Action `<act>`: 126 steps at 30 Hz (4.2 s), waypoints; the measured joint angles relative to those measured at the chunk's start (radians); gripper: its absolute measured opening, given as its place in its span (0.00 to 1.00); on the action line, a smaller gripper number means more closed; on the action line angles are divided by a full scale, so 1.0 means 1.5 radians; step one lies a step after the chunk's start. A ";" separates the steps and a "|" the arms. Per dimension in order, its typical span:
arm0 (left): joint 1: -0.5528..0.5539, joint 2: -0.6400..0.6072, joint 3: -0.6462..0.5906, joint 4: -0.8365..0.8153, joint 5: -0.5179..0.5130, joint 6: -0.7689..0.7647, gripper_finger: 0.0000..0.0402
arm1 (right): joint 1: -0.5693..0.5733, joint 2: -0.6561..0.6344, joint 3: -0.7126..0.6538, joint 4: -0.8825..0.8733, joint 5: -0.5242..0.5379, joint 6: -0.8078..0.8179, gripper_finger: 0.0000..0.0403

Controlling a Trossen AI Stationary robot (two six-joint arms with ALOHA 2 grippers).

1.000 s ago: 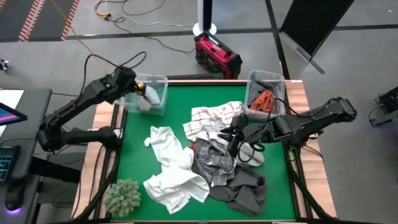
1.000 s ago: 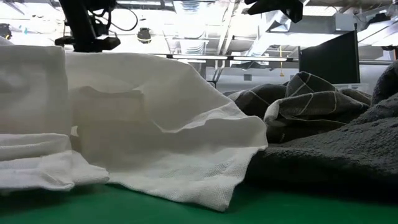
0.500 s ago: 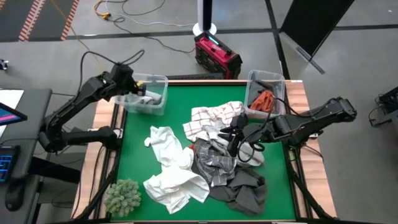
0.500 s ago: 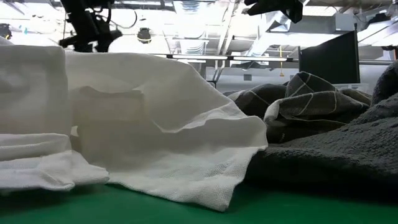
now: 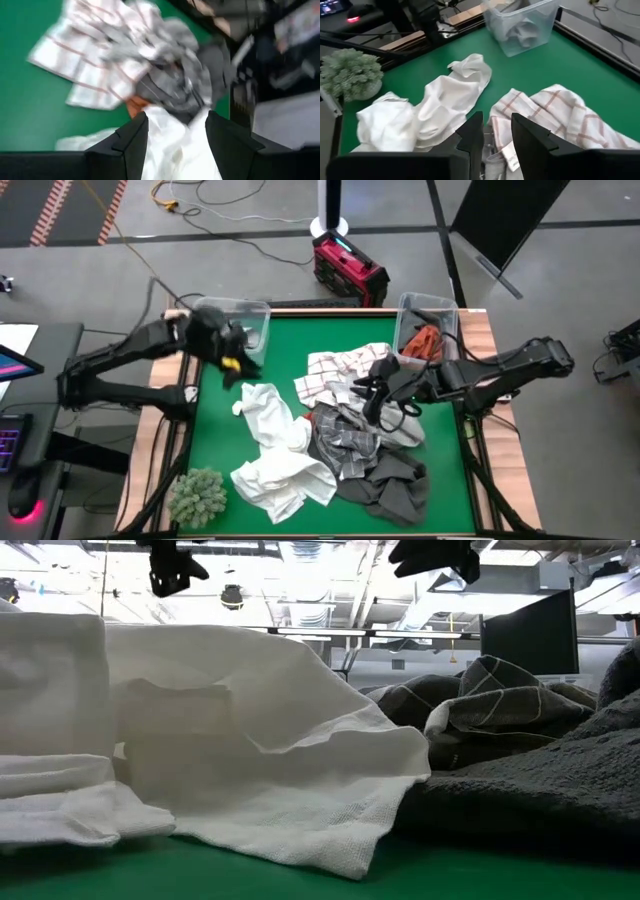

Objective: Sort towels by color in basket
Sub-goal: Put the white towel into the left transparent bin

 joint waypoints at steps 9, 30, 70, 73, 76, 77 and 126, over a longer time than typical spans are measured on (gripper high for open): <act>-0.274 0.036 -0.057 0.096 -0.220 -0.024 0.47 | -0.033 -0.007 0.000 0.008 0.000 -0.007 0.32; -0.353 0.369 -0.070 0.150 -0.258 -0.037 0.47 | -0.025 -0.019 0.000 0.009 0.000 -0.010 0.32; -0.225 -0.161 -0.069 0.585 -0.743 0.301 0.00 | -0.021 -0.041 0.000 0.005 0.000 -0.023 0.32; -0.204 -0.186 -0.069 0.624 -0.829 0.417 0.00 | -0.021 -0.041 0.000 0.006 0.000 -0.023 0.32; -0.158 -0.197 -0.069 0.660 -0.869 0.528 0.00 | -0.021 -0.041 0.000 0.007 0.000 -0.023 0.32; -0.138 -0.197 -0.069 0.676 -0.869 0.559 0.00 | -0.021 -0.041 0.000 0.009 0.000 -0.023 0.32; 0.488 -0.117 -0.069 0.035 -0.148 0.008 0.00 | -0.013 -0.041 0.000 0.052 0.000 -0.035 0.32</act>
